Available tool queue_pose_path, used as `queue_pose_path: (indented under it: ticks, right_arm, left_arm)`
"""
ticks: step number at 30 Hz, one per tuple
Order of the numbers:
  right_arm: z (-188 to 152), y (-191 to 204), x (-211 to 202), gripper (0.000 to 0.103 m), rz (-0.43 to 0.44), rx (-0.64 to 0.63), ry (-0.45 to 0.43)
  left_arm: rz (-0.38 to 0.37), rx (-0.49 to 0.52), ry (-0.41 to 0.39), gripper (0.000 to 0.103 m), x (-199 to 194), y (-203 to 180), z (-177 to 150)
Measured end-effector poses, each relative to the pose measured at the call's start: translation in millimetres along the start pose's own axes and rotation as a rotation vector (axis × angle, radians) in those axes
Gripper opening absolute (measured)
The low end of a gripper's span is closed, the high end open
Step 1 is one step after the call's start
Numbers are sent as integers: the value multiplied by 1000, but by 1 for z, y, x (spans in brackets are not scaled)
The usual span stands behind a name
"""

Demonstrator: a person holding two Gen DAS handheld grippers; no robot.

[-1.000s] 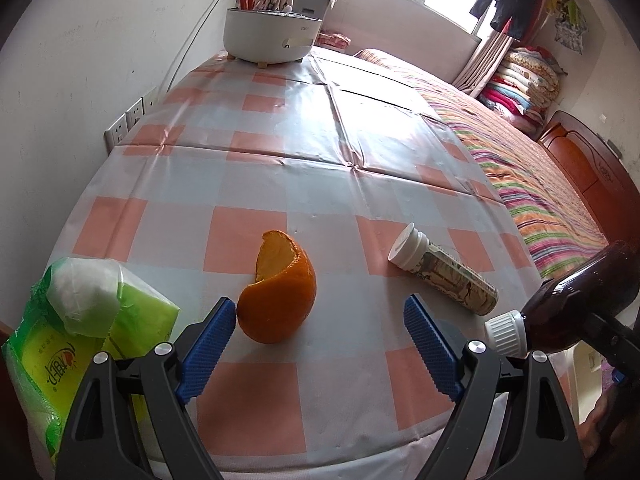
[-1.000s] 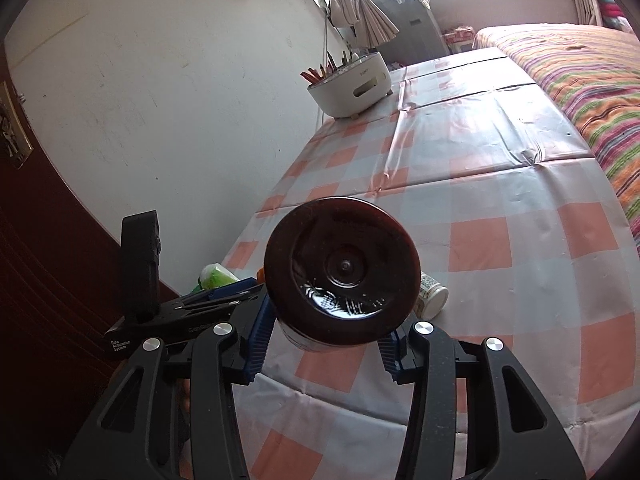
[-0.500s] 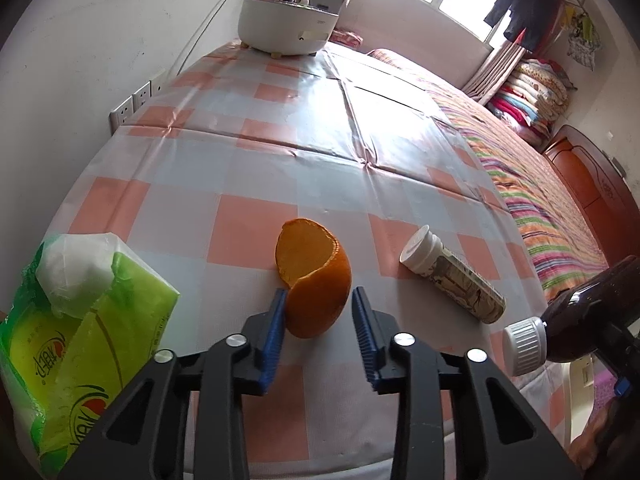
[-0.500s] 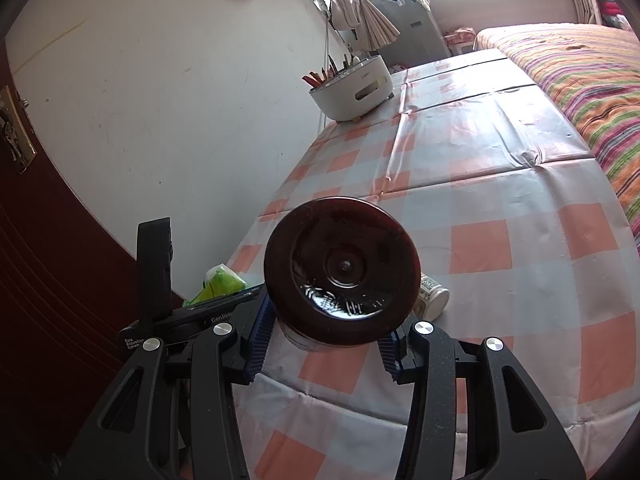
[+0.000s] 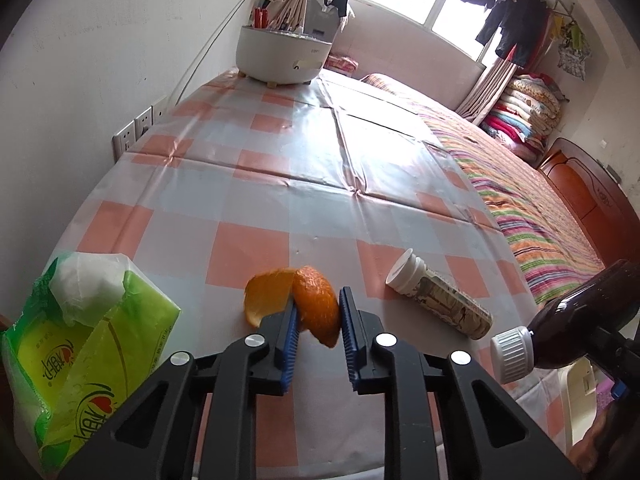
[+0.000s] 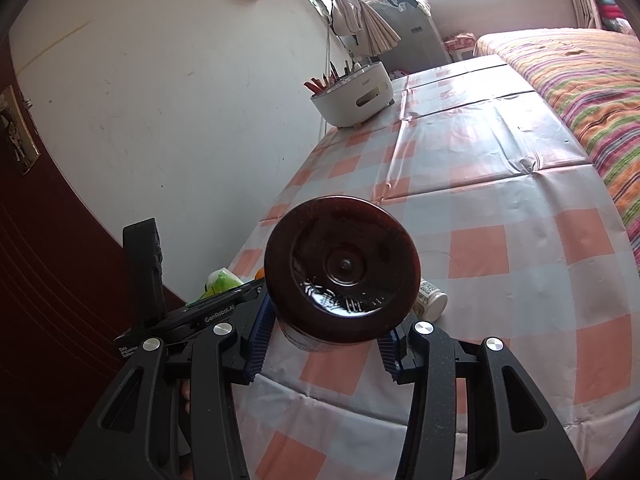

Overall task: Collect trash
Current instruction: 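Lower the left tool onto the orange peel and close it, then carry bottle and peel to the cream bin while the right tool releases the bottle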

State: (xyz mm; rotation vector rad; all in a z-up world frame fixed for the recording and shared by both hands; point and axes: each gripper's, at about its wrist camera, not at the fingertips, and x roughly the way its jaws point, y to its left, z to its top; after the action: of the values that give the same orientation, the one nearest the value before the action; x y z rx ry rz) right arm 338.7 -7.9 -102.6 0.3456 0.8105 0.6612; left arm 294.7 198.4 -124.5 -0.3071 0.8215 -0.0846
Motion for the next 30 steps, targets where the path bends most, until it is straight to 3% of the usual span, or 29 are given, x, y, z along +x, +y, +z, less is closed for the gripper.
queue_pose_path:
  ticks: [12,30]
  right_arm:
    - [-2,-1,-21,44,-30,-14,-30]
    - [-8,-19,-75,44,-78,-20,-87]
  left_arm:
    - [-35,79,-41,11,-23,-31,-12]
    - [-177,176,-94,11,-65,-100,-36]
